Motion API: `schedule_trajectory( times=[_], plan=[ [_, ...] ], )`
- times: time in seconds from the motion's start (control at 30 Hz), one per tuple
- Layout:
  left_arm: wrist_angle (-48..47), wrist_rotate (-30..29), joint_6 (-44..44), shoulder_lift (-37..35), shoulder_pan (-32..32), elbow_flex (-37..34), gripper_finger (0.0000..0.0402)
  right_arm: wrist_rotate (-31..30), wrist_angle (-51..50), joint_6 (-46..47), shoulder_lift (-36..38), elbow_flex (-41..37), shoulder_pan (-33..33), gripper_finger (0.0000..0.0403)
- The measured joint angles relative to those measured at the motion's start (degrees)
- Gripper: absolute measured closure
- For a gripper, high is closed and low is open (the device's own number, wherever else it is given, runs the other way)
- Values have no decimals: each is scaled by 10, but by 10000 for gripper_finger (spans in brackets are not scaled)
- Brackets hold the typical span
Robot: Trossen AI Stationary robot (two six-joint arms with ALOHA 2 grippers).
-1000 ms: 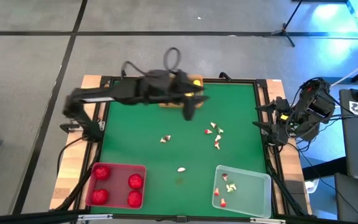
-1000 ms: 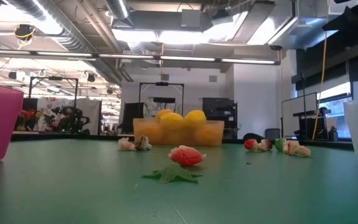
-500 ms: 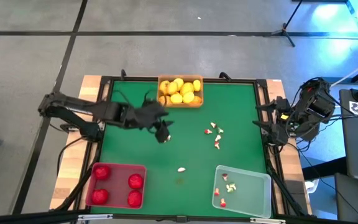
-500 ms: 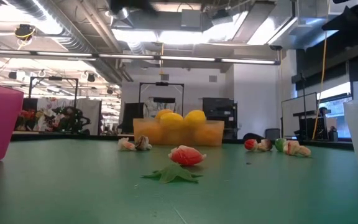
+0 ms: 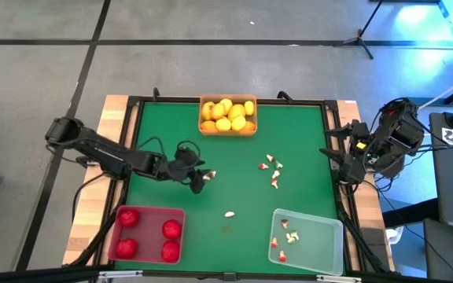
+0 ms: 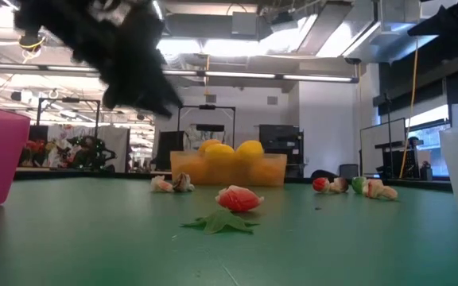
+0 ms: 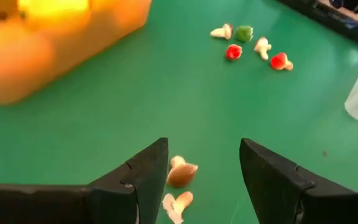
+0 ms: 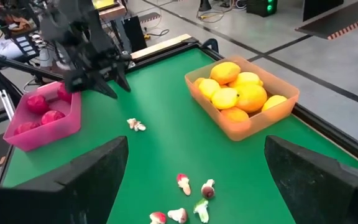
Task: Sort produce into baskets
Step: Put the brown mushroom into the transparent bin
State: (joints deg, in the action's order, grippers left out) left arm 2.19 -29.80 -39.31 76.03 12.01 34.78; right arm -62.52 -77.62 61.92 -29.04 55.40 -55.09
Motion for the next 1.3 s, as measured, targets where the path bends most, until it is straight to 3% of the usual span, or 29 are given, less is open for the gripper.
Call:
schedule_trajectory(
  times=[0.23, 0.47, 0.83, 0.97, 1.17, 1.3],
  plan=[
    [171, -1, 26, 22, 0, -92, 208, 0, -2, 35, 0, 0, 0, 29],
    [186, 18, 157, 93, -9, -95, 208, 21, 0, 67, 0, 0, 0, 29],
    [279, 128, 173, 162, -19, -95, 208, 16, 1, 91, 0, 0, 0, 29],
    [285, 122, 185, 197, -21, -95, 208, 15, 2, 102, 0, 0, 0, 29],
    [385, 120, 214, 253, -30, -97, 208, 14, 3, 120, 0, 0, 0, 29],
    [382, 120, 192, 261, -34, -97, 208, 9, 6, 129, 0, 0, 0, 29]
  ],
)
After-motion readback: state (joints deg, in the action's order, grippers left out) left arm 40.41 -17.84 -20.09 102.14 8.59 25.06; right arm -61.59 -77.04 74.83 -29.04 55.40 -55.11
